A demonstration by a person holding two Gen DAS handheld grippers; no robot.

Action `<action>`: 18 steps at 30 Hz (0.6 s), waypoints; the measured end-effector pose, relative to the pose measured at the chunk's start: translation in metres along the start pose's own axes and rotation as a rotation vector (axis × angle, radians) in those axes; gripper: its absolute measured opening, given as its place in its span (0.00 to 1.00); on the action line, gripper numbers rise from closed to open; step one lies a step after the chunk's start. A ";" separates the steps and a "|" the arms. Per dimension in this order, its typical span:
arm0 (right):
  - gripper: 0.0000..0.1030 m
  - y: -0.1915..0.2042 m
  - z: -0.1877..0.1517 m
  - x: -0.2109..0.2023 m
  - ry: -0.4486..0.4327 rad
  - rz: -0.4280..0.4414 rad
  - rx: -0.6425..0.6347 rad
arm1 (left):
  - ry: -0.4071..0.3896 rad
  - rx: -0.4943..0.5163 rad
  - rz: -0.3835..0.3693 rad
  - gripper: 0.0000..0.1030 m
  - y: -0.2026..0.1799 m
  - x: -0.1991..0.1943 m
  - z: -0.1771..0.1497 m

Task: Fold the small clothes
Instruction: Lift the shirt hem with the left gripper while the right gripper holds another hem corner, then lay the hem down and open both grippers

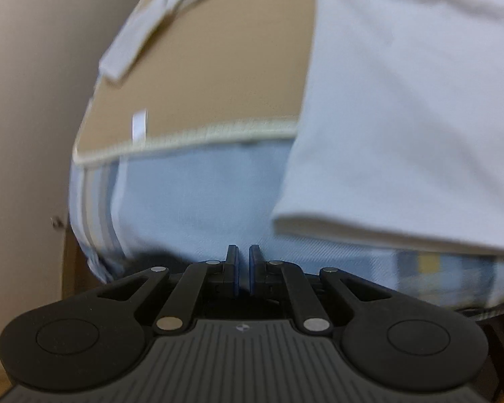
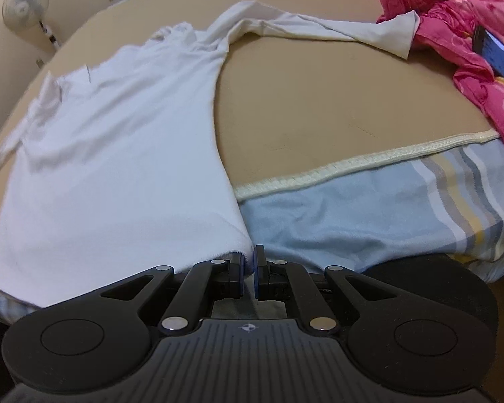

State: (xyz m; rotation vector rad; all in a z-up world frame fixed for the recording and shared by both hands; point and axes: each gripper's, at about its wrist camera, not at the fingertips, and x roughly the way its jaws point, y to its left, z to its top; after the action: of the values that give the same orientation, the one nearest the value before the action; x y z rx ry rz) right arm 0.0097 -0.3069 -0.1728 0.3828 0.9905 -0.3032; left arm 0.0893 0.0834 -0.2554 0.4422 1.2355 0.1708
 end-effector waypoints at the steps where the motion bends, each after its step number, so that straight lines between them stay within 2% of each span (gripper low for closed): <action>1: 0.04 0.000 -0.001 0.004 0.009 -0.009 0.003 | -0.009 -0.011 -0.007 0.06 0.004 -0.002 0.000; 4: 0.05 0.000 -0.003 0.017 0.051 -0.042 -0.001 | -0.034 -0.043 -0.043 0.08 0.012 -0.008 0.000; 5: 0.05 -0.001 -0.003 0.020 0.087 -0.054 0.000 | -0.040 -0.054 -0.063 0.16 0.016 -0.010 -0.001; 6: 0.06 -0.003 -0.003 0.023 0.125 -0.074 0.007 | -0.045 -0.065 -0.090 0.31 0.020 -0.012 -0.002; 7: 0.10 -0.007 -0.004 0.022 0.150 -0.083 0.019 | -0.058 -0.087 -0.123 0.40 0.026 -0.016 -0.003; 8: 0.15 -0.010 -0.005 0.019 0.157 -0.076 0.033 | -0.078 -0.118 -0.155 0.51 0.033 -0.021 -0.005; 9: 0.28 -0.015 -0.004 0.012 0.155 -0.056 0.059 | -0.100 -0.148 -0.183 0.56 0.039 -0.028 -0.006; 10: 0.39 -0.019 -0.003 0.004 0.145 -0.038 0.083 | -0.124 -0.175 -0.215 0.57 0.046 -0.037 -0.007; 13: 0.40 -0.023 0.012 -0.021 0.087 -0.003 0.091 | -0.202 -0.238 -0.293 0.76 0.068 -0.058 0.004; 14: 0.40 -0.020 0.022 -0.030 0.053 0.007 0.079 | -0.238 -0.254 -0.300 0.83 0.076 -0.066 0.013; 16: 0.43 -0.010 0.045 -0.044 -0.016 0.028 0.050 | -0.299 -0.283 -0.292 0.85 0.089 -0.078 0.037; 18: 0.46 0.006 0.069 -0.053 -0.085 0.045 0.030 | -0.328 -0.314 -0.259 0.90 0.103 -0.080 0.066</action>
State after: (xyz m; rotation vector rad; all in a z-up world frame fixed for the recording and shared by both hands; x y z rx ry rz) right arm 0.0364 -0.3287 -0.0925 0.4154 0.8940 -0.2917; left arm 0.1366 0.1324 -0.1261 0.0316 0.9117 0.0653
